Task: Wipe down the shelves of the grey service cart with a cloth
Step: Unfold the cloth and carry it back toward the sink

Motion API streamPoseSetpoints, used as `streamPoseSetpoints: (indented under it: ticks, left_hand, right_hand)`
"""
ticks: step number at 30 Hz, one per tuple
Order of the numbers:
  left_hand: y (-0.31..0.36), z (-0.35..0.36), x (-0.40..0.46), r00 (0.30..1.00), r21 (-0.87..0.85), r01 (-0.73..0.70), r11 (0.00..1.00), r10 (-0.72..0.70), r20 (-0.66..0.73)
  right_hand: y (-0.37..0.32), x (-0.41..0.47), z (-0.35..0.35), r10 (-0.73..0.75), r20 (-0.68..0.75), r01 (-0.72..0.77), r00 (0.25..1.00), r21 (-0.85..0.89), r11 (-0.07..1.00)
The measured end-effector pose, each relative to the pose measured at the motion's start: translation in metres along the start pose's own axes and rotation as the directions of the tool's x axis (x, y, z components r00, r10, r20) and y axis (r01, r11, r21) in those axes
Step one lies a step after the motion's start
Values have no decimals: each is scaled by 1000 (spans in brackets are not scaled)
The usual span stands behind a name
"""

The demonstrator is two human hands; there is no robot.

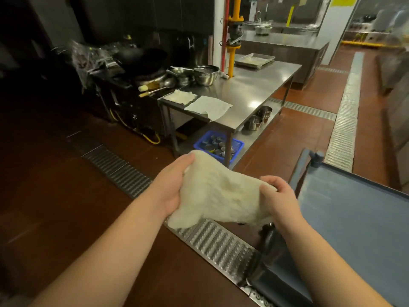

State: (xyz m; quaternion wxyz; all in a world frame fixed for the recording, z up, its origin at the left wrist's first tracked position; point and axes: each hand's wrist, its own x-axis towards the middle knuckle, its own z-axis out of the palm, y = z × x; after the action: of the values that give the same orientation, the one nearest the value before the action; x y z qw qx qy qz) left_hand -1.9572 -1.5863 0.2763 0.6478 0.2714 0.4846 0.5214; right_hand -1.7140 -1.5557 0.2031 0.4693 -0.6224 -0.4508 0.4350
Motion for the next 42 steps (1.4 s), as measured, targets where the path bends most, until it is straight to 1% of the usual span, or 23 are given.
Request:
streamPoseSetpoints:
  ticks: [3, 5, 7, 9, 11, 14, 15, 16, 18, 19, 20, 23, 27, 28, 30, 31, 33, 34, 37, 38, 39, 41, 42]
  left_hand:
    - [27, -6, 43, 989, -40, 77, 996, -71, 133]
    - [35, -3, 71, 979, -50, 93, 994, -82, 185]
    - [39, 3, 103, 974, -63, 112, 992, -97, 203]
    - [41, 11, 136, 974, -48, 99, 994, -87, 208]
    - [40, 20, 169, 979, 9, 85, 996, -86, 183]
    - [39, 35, 220, 983, 88, 67, 994, -81, 163]
    - [39, 41, 238, 983, 101, 56, 993, -72, 168]
    - [39, 45, 255, 983, 110, 45, 993, -63, 170]
    - [43, 55, 290, 980, 134, 56, 989, -80, 181]
    - [46, 59, 309, 979, 149, 71, 986, -98, 179]
    - [50, 63, 330, 979, 155, 83, 984, -110, 173]
    - [65, 73, 389, 970, 148, 137, 979, -163, 179]
    - [82, 92, 456, 949, 99, 207, 973, -224, 223]
    - [85, 99, 472, 943, 99, 220, 970, -237, 232]
    - [90, 116, 505, 925, 97, 247, 964, -264, 273]
    - [91, 124, 522, 914, 109, 259, 960, -280, 294]
    - [92, 142, 557, 877, 126, 301, 945, -326, 353]
    - [93, 151, 577, 864, 112, 323, 940, -341, 371]
    - [99, 181, 642, 838, 36, 373, 927, -354, 416]
    - [103, 192, 663, 824, 35, 389, 920, -365, 433]
    - [107, 204, 682, 805, 39, 411, 911, -383, 454]
    - [114, 229, 717, 769, 63, 449, 892, -421, 481]
    - [117, 242, 733, 753, 78, 460, 884, -435, 494]
  right_hand:
    - [-9, 16, 56, 29, 54, -33, 998, 80, 996]
    - [-10, 30, 80, 26, 87, -29, 996, 32, 999]
    - [-12, 45, 96, 56, 150, -53, 987, -23, 998]
    - [-19, 58, 106, 74, 217, -71, 973, -20, 997]
    - [-30, 68, 111, 38, 255, -50, 966, 38, 998]
    - [-40, 91, 113, -7, 282, -67, 959, 250, 966]
    - [-40, 104, 112, -30, 298, -63, 954, 298, 953]
    - [-39, 120, 112, -72, 316, -20, 946, 280, 960]
    - [-36, 159, 111, -167, 379, 155, 910, 61, 986]
    - [-37, 180, 113, -200, 422, 237, 884, -36, 971]
    - [-39, 201, 116, -226, 455, 299, 861, -94, 950]
    - [-39, 259, 125, -266, 468, 388, 843, -185, 903]
    - [-44, 319, 124, -215, 491, 422, 844, -362, 831]
    - [-46, 333, 122, -232, 473, 442, 850, -400, 803]
    - [-45, 366, 120, -341, 375, 483, 862, -405, 777]
    - [-44, 384, 117, -375, 305, 474, 875, -386, 792]
    - [-45, 418, 110, -384, 186, 426, 905, -381, 820]
    - [-47, 435, 105, -383, 165, 417, 909, -385, 824]
    - [-55, 486, 94, -411, 224, 468, 884, -399, 788]
    - [-56, 504, 92, -418, 226, 476, 880, -422, 772]
    - [-57, 521, 92, -422, 200, 466, 884, -443, 766]
    - [-58, 557, 93, -437, 68, 423, 897, -425, 801]
    - [-59, 574, 93, -436, -20, 397, 900, -376, 837]
